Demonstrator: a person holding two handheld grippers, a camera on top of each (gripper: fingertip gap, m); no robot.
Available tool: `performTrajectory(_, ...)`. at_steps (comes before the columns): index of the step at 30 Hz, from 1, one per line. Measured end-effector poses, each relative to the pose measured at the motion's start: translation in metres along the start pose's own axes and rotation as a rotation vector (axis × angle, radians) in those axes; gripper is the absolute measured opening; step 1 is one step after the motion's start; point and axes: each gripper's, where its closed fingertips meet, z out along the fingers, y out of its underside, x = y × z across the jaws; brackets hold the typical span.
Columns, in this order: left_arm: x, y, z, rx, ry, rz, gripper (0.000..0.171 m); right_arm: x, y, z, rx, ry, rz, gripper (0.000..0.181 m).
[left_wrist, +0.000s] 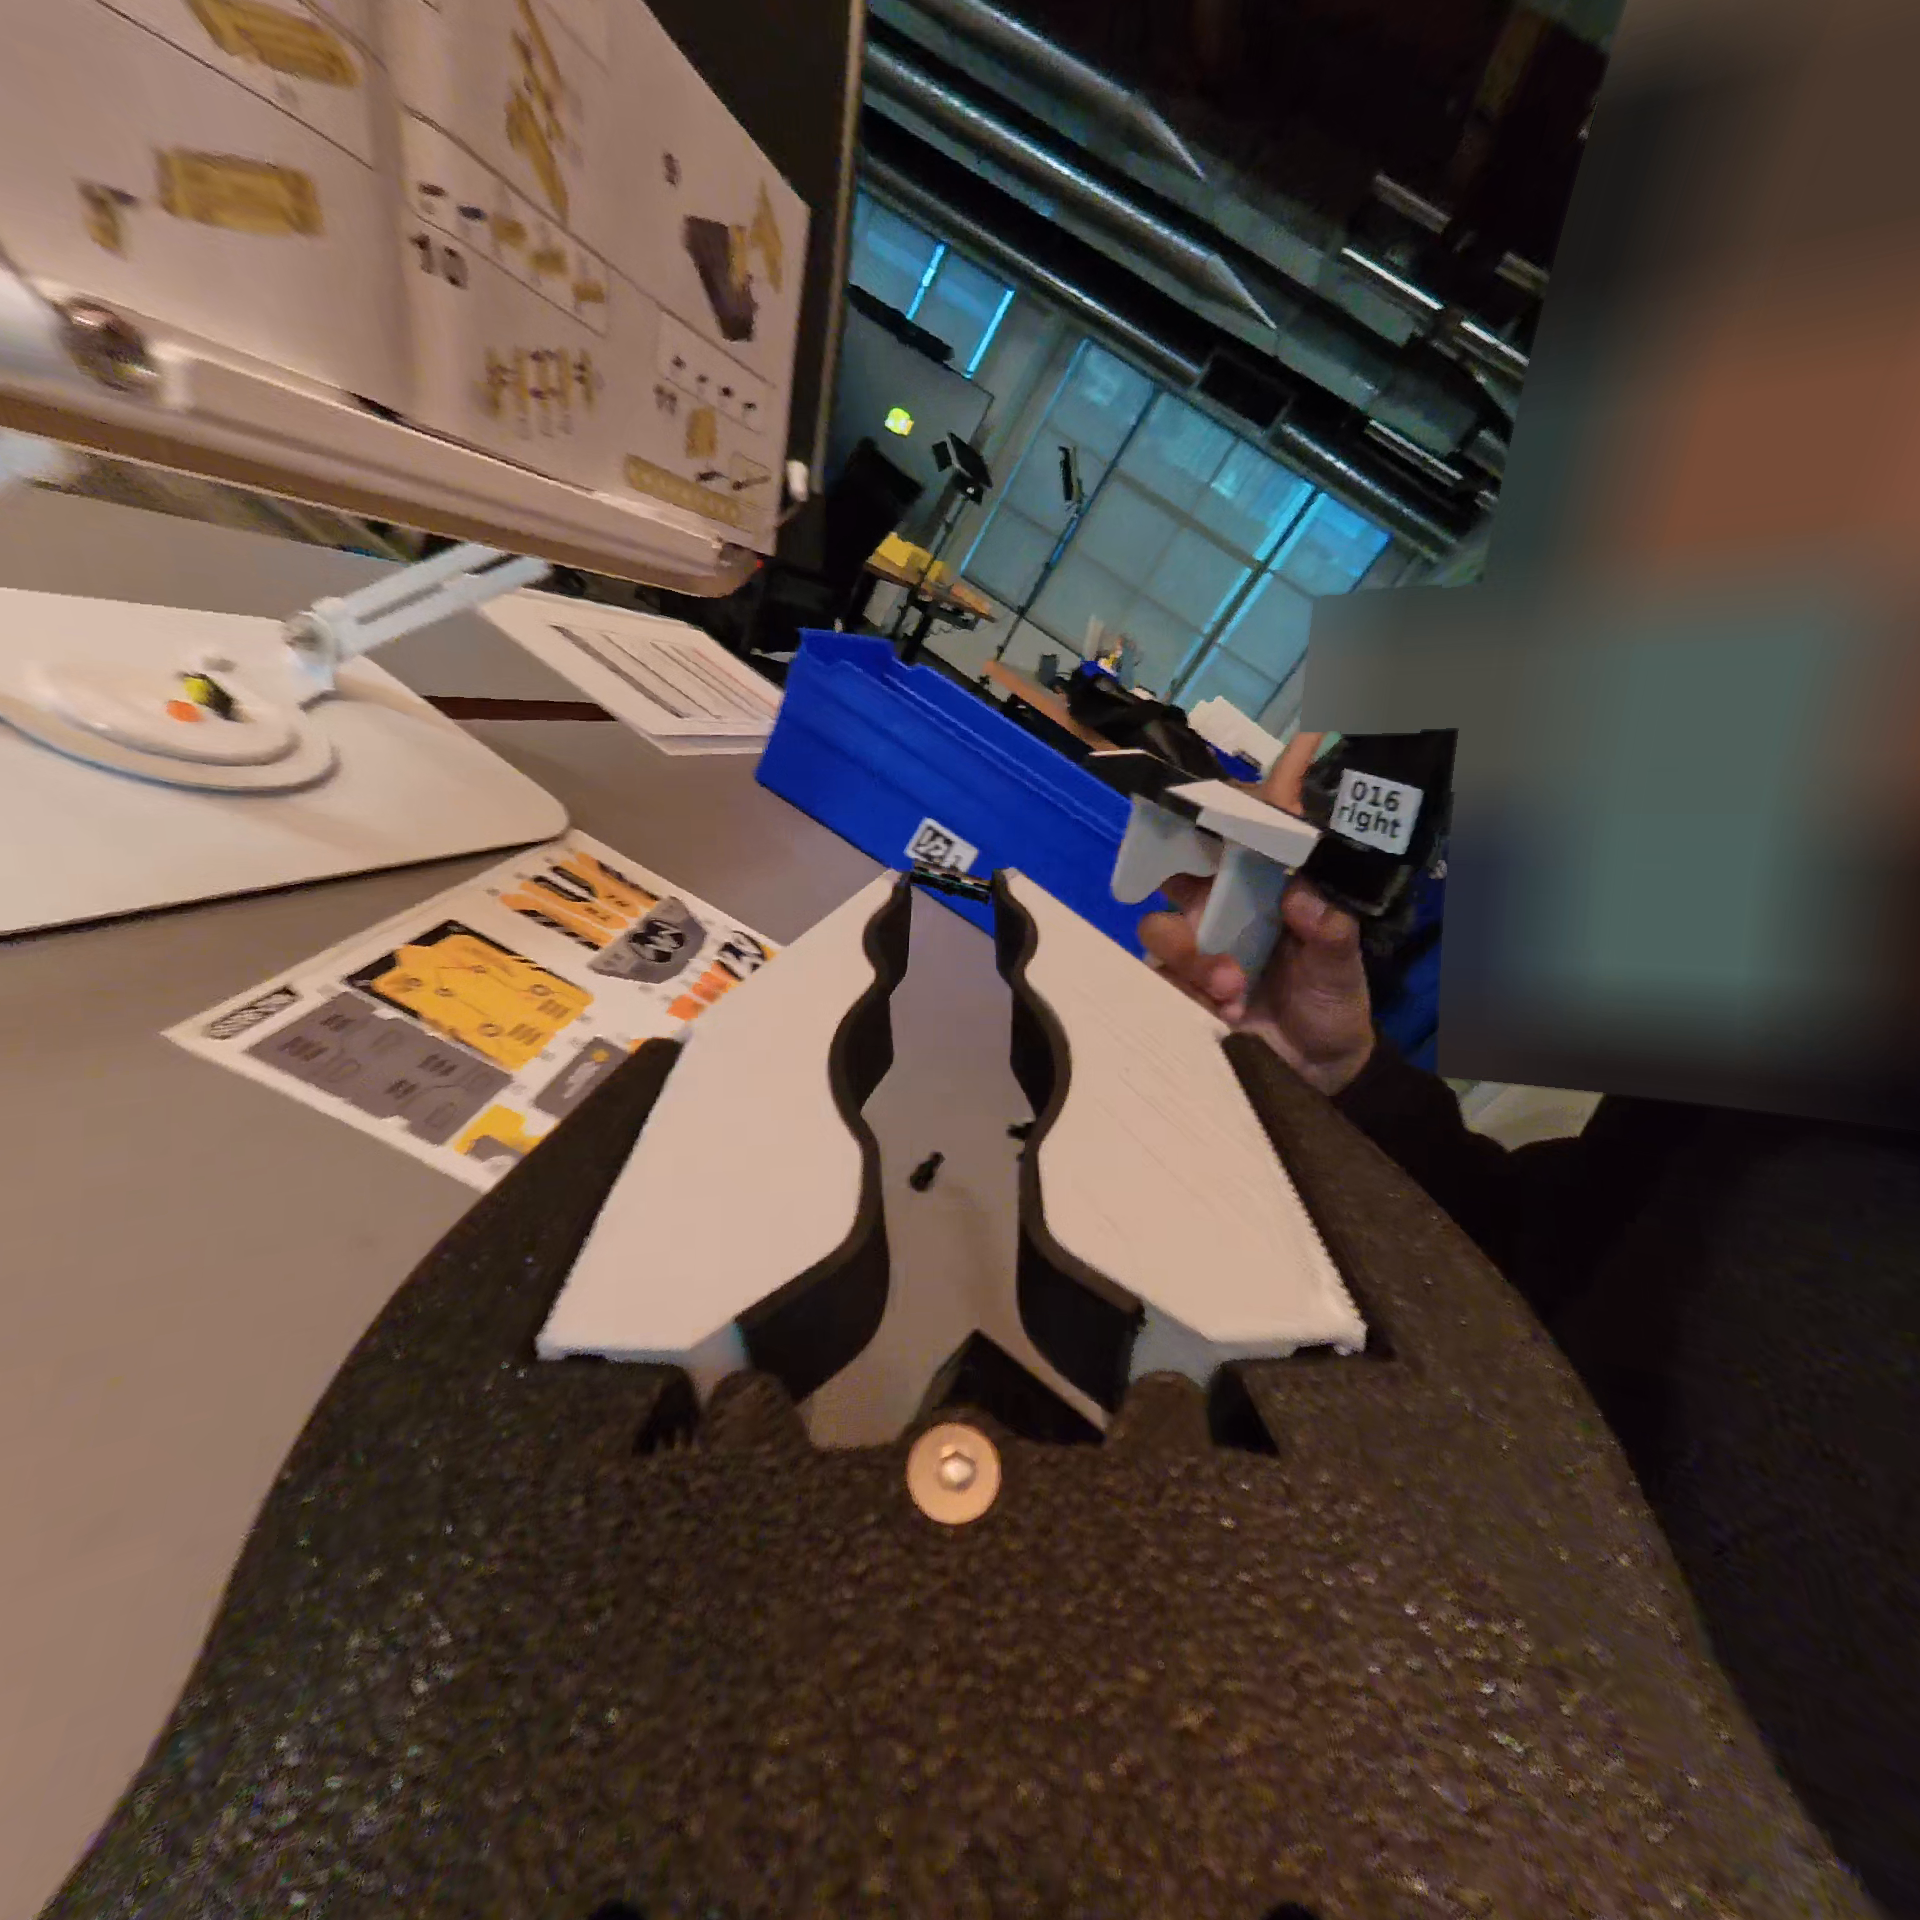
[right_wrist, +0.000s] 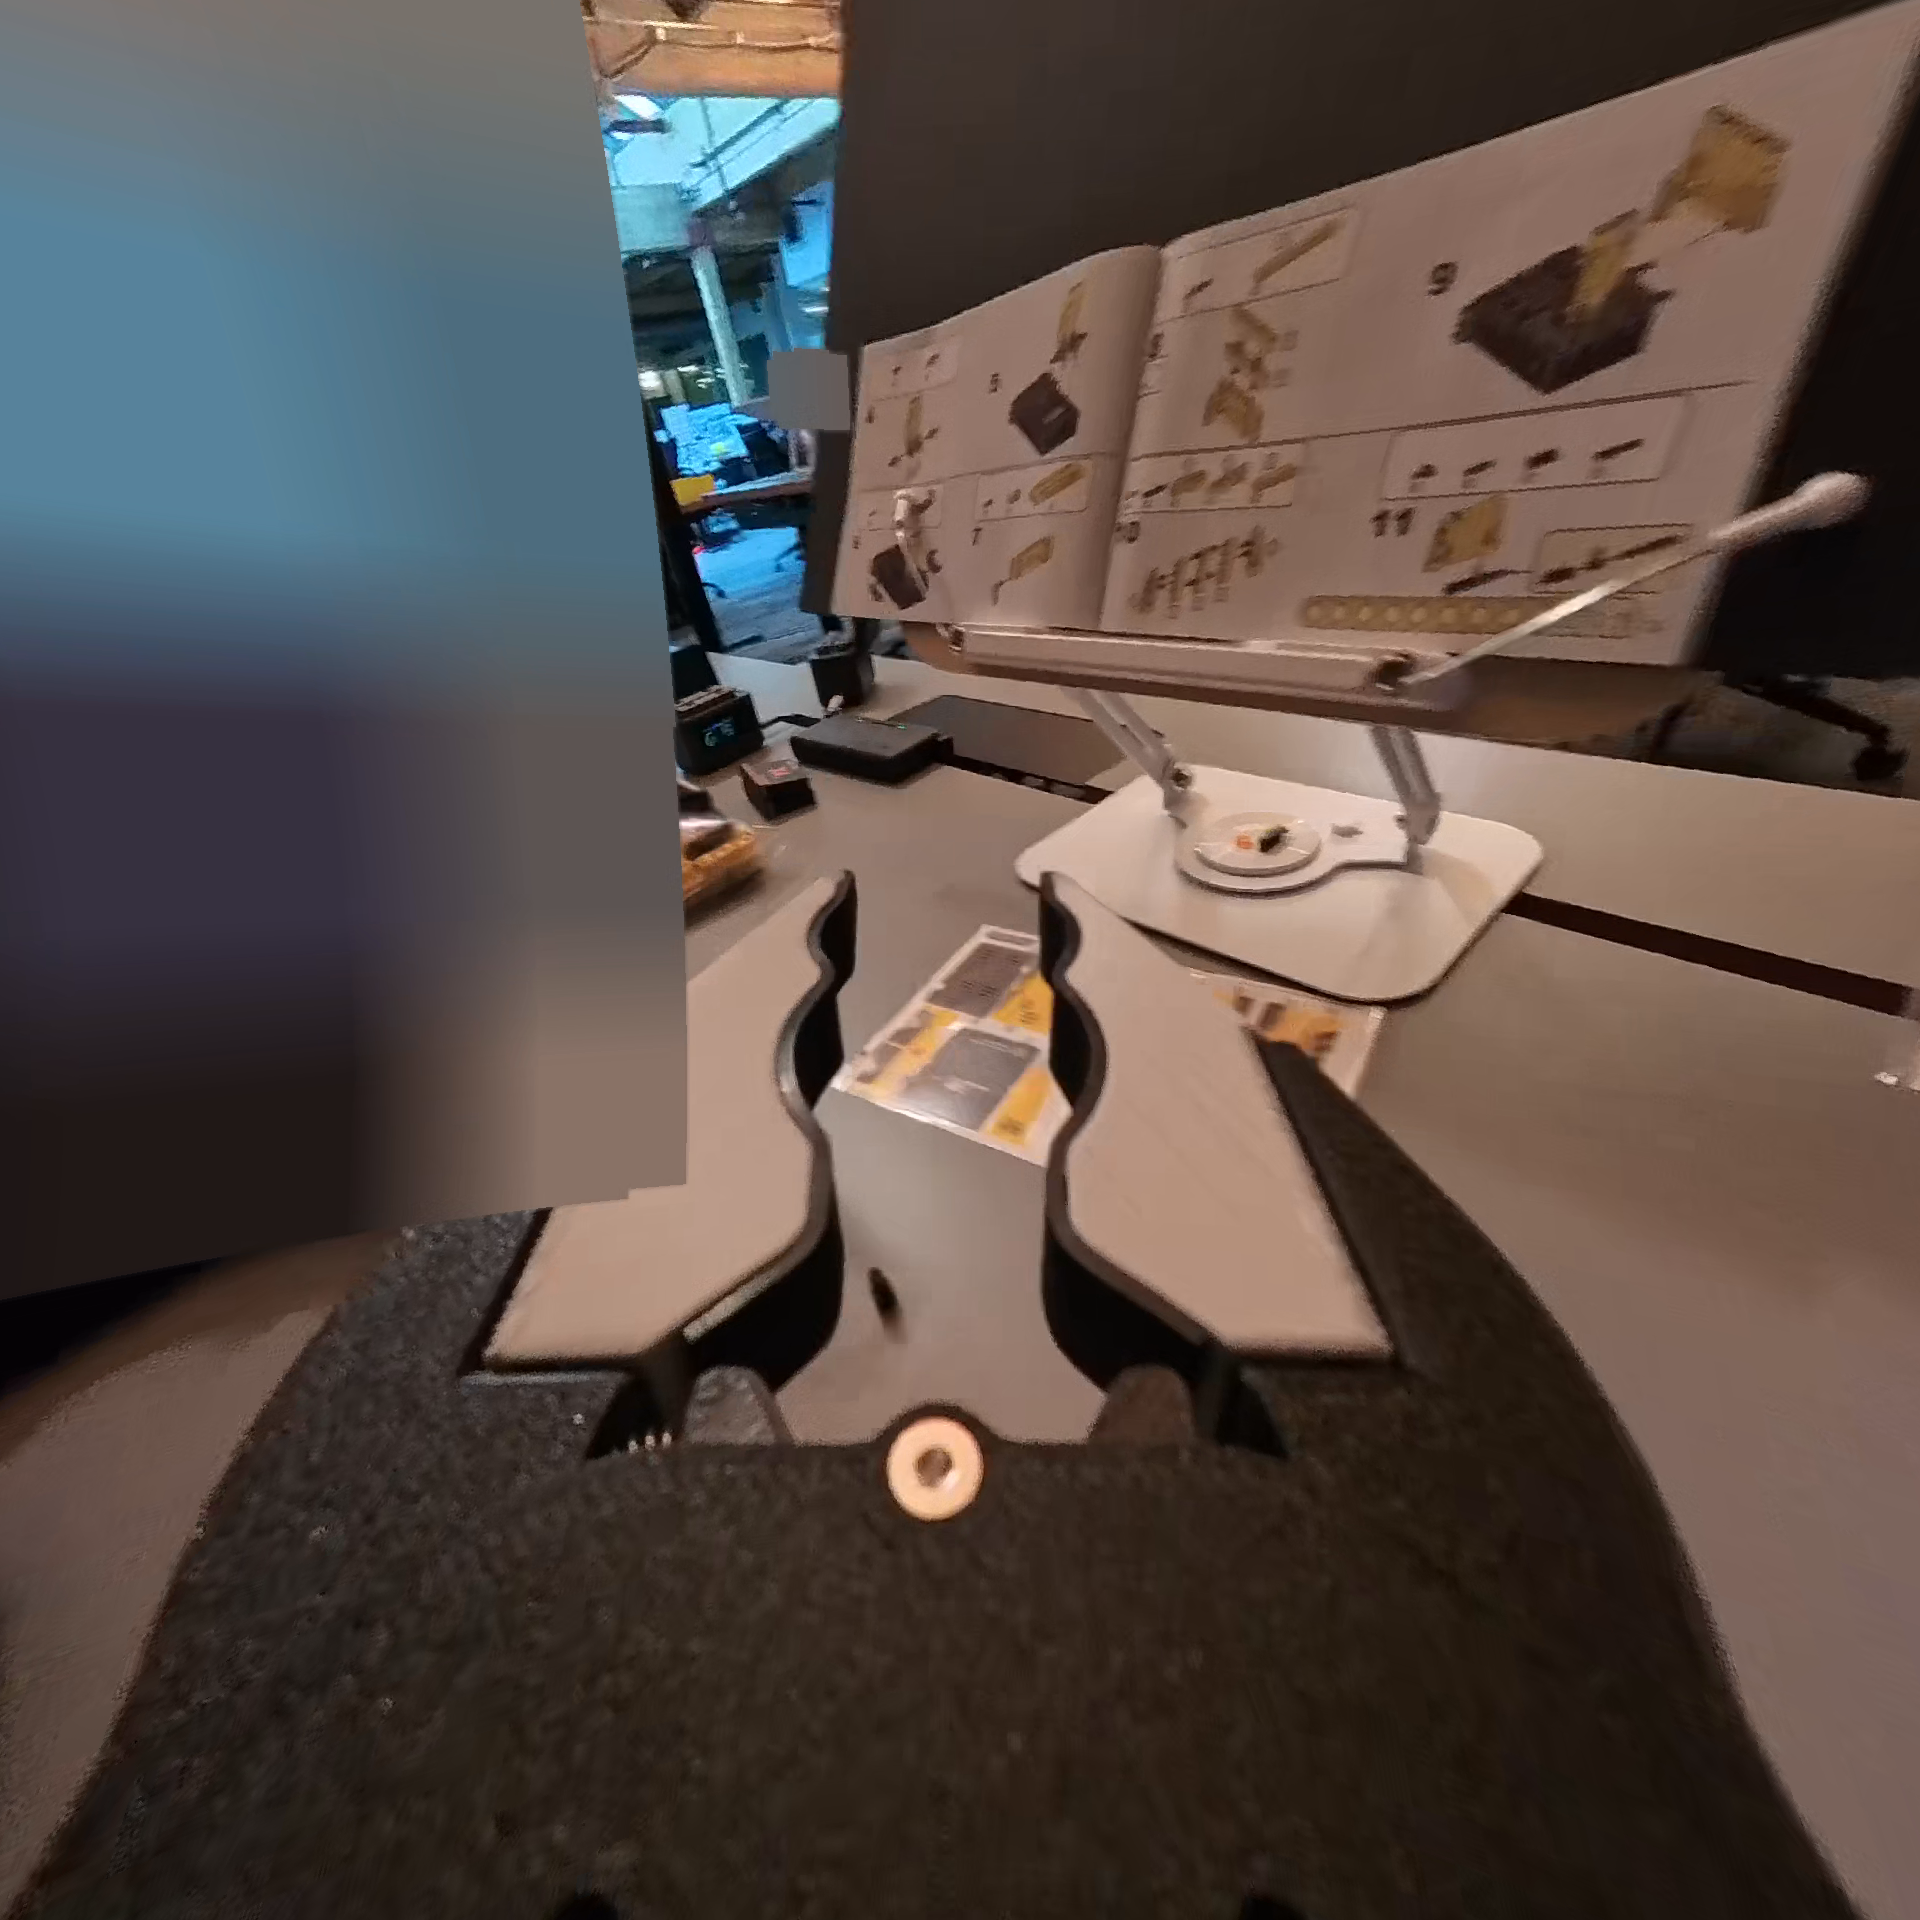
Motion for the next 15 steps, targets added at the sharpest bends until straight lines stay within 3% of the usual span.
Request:
performTrajectory(6,-0.036,-0.001,-0.02,0.001,-0.112,0.023,0.015,0.048,0.037,-0.017,-0.091,0.124,-0.042,0.031)
performTrajectory(15,-0.049,0.009,-0.02,-0.022,-0.13,0.032,0.015,0.067,0.055,-0.023,-0.156,0.207,-0.171,0.026)
